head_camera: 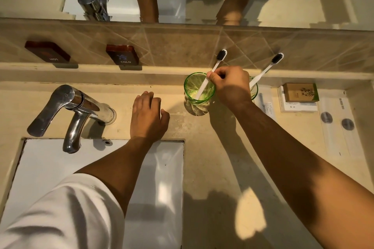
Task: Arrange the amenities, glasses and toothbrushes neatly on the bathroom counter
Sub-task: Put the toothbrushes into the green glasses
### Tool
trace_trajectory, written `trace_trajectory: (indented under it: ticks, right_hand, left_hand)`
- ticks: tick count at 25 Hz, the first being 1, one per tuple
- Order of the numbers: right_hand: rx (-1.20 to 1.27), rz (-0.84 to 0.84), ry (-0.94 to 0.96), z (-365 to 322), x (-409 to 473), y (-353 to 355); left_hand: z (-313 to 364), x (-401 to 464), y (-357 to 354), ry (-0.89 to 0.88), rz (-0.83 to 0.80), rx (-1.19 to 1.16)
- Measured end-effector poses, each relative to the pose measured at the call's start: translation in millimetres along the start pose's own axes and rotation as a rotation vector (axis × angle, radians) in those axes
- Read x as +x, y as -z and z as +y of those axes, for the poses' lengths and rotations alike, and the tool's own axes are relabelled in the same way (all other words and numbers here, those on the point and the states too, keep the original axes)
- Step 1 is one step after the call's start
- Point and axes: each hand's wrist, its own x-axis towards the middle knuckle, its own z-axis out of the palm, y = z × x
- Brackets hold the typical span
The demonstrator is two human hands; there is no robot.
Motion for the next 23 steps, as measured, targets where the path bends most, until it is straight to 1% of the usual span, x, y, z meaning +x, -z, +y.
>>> trace_trajectory:
  ticks: [13, 23]
  right_hand:
    - [0.034, -0.024, -0.08, 1.6, -5.3, 0.4]
    - [-0.003, -0.034, -0.136, 3.7, -2.4, 4.6]
  left_hand:
    - [-1.4, -0.4, -2.3, -0.004, 0.008, -0.008]
    - [-1.1, -0.7, -2.1, 0.001, 0.009, -0.008]
